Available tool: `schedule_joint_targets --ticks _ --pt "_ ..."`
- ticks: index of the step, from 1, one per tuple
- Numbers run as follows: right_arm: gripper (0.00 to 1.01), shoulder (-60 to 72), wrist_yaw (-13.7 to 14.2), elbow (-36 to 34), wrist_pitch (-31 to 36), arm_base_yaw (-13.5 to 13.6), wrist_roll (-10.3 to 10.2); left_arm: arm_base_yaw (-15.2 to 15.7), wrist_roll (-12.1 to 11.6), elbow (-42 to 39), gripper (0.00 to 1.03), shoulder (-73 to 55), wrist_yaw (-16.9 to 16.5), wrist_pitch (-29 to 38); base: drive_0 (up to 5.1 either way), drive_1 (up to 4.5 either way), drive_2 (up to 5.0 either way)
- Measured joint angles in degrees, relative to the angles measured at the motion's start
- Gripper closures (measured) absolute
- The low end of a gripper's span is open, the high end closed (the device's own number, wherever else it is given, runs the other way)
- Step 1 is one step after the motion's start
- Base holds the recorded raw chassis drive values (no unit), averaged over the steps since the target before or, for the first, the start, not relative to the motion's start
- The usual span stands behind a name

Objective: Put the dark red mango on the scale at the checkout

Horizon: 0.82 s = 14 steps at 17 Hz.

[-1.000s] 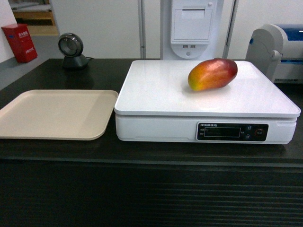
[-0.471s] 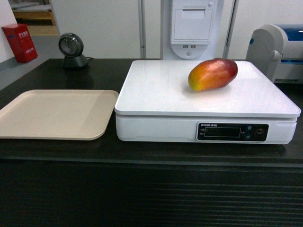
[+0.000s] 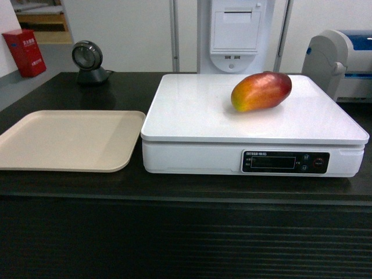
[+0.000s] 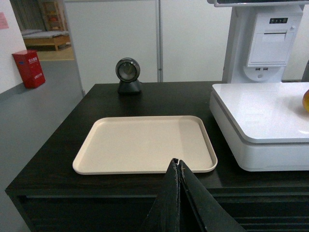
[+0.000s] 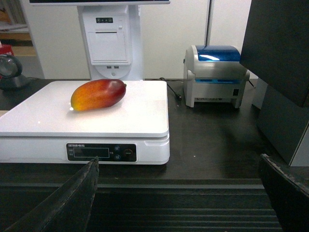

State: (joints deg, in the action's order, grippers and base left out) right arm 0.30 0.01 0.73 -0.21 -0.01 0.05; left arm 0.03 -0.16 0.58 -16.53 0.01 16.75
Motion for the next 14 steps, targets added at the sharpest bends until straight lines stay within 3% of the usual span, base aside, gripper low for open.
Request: schedule_joint_targets --ticks 6,7,8,14 --pt "0.03 0.0 0.0 0.0 0.0 0.0 0.0 0.0 0.0 0.0 1.01 6.4 0.0 -6.6 0.0 0.00 0.0" --pt "0.03 0.0 0.0 0.0 0.0 0.0 0.0 0.0 0.0 0.1 1.01 8.7 0.0 -9.8 0.0 0.00 0.0" --pt "0.03 0.0 0.0 0.0 0.0 0.0 0.0 0.0 0.0 0.0 1.01 14.7 0.0 -17.6 0.0 0.00 0.0" --pt "0.03 0.0 0.0 0.0 0.0 0.0 0.0 0.0 0.0 0.0 1.01 16.0 0.0 -16.8 0.0 0.00 0.0"
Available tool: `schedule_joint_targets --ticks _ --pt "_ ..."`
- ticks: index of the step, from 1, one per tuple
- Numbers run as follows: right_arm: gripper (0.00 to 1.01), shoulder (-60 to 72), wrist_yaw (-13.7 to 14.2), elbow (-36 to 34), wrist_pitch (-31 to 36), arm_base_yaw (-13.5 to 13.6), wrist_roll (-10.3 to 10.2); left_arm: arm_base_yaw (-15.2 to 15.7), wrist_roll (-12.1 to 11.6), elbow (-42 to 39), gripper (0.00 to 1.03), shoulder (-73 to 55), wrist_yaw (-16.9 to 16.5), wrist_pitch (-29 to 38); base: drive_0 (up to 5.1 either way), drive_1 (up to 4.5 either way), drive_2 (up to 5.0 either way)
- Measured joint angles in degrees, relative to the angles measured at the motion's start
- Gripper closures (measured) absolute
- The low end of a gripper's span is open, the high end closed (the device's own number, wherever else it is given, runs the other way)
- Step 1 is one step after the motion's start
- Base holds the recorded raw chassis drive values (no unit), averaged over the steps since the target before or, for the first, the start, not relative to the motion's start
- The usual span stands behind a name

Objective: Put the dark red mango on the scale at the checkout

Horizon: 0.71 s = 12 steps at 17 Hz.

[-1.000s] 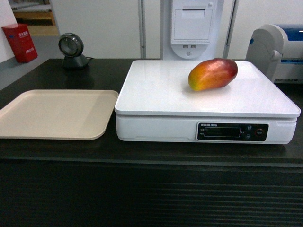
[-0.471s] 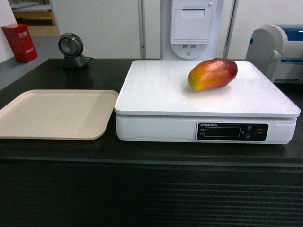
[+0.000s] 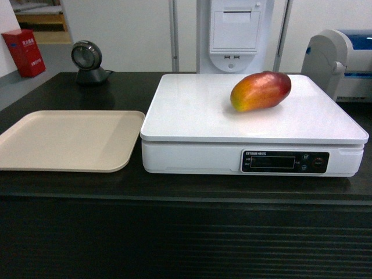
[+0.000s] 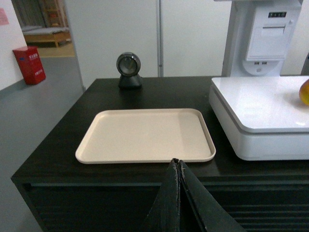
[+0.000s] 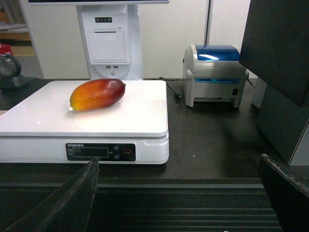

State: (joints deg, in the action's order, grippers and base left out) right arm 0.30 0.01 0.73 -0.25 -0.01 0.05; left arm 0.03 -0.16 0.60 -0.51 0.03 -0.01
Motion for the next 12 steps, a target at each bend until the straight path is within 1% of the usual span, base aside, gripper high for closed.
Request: schedule_joint_targets --ticks 5,8,9,10,11,12 --pt "0.03 0.0 0.0 0.0 0.0 0.0 0.0 0.0 0.0 0.0 1.01 0.0 0.0 -0.2 0.0 0.00 0.0" --pt "0.03 0.0 0.0 0.0 0.0 0.0 0.0 0.0 0.1 0.0 0.64 0.0 0.0 -0.2 0.0 0.00 0.0" --pt "0.03 0.0 0.0 0.0 0.0 0.0 0.0 0.0 0.1 0.0 0.47 0.0 0.0 -0.2 0.0 0.00 0.0" --pt "0.03 0.0 0.0 0.0 0.0 0.0 0.0 0.0 0.1 0.0 0.11 0.0 0.0 -0.2 0.0 0.00 0.0" --pt "0.03 0.0 0.0 0.0 0.0 0.0 0.0 0.0 0.0 0.0 0.03 0.0 0.0 -0.2 0.0 0.00 0.0" --pt "0.03 0.0 0.0 0.0 0.0 0.0 0.0 0.0 0.1 0.0 0.06 0.0 0.0 -0.2 0.0 0.00 0.0"
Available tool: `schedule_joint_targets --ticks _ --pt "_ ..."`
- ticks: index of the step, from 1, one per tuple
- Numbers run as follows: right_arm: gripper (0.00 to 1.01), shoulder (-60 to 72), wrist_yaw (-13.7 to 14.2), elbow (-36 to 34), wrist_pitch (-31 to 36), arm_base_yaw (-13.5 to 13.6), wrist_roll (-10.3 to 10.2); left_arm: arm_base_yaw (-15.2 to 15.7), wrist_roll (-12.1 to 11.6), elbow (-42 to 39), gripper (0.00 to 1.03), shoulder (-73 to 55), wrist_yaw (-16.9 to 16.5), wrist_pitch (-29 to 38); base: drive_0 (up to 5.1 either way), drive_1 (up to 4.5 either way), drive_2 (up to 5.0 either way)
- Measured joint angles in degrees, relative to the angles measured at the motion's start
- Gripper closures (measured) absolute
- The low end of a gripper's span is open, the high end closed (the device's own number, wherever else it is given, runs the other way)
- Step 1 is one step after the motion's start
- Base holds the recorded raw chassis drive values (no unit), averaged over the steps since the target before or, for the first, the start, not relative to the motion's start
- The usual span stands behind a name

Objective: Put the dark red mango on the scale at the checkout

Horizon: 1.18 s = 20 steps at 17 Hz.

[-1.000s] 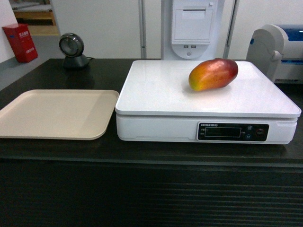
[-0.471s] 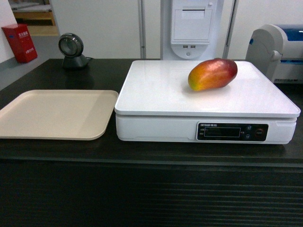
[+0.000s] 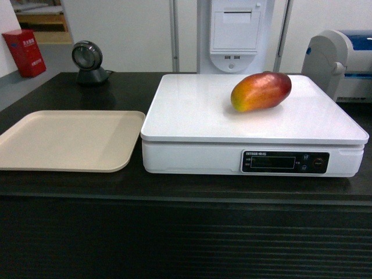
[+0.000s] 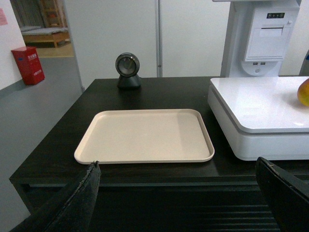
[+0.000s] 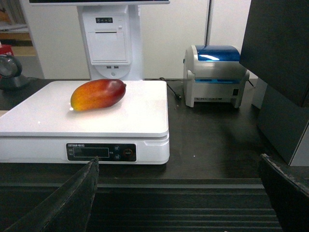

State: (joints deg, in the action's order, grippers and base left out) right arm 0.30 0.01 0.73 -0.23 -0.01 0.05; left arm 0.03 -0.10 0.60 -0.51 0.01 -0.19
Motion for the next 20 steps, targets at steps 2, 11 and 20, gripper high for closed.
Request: schedule_joint_targets --ticks 2,11,20 --pt "0.03 0.0 0.0 0.0 0.0 0.0 0.0 0.0 0.0 0.0 0.05 0.0 0.0 0.0 0.0 0.00 0.0" --pt "0.03 0.0 0.0 0.0 0.0 0.0 0.0 0.0 0.0 0.0 0.05 0.0 0.0 0.0 0.0 0.00 0.0" --pt "0.03 0.0 0.0 0.0 0.0 0.0 0.0 0.0 0.0 0.0 0.05 0.0 0.0 0.0 0.0 0.00 0.0"
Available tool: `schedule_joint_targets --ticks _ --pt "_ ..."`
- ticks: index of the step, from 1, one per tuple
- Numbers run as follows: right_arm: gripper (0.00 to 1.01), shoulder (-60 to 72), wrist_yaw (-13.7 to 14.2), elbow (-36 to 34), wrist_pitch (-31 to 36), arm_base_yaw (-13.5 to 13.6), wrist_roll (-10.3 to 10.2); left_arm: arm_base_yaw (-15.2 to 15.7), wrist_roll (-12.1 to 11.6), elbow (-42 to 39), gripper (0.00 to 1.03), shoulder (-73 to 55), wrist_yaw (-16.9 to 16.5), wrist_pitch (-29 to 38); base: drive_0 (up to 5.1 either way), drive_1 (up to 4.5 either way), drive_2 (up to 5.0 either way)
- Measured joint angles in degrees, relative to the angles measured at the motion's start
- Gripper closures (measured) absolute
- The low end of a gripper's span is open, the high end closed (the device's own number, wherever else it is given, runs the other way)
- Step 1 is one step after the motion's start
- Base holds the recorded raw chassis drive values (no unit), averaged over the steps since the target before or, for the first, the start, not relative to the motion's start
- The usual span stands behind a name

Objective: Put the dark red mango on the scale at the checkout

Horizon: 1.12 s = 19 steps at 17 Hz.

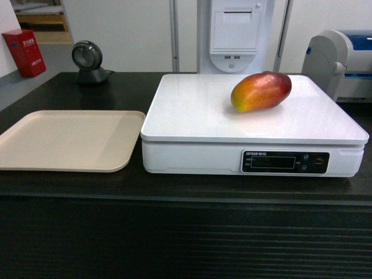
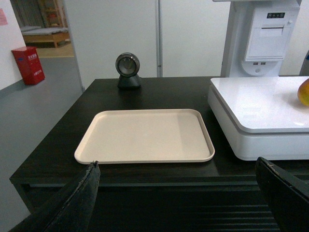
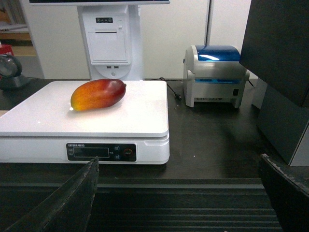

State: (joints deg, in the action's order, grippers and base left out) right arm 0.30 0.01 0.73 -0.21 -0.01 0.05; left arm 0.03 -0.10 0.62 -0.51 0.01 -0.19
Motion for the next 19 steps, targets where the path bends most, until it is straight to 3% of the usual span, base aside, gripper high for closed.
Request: schedule_joint_targets --ticks 19 --pt "0.03 0.0 0.0 0.0 0.0 0.0 0.0 0.0 0.0 0.0 0.05 0.0 0.0 0.0 0.0 0.00 0.0"
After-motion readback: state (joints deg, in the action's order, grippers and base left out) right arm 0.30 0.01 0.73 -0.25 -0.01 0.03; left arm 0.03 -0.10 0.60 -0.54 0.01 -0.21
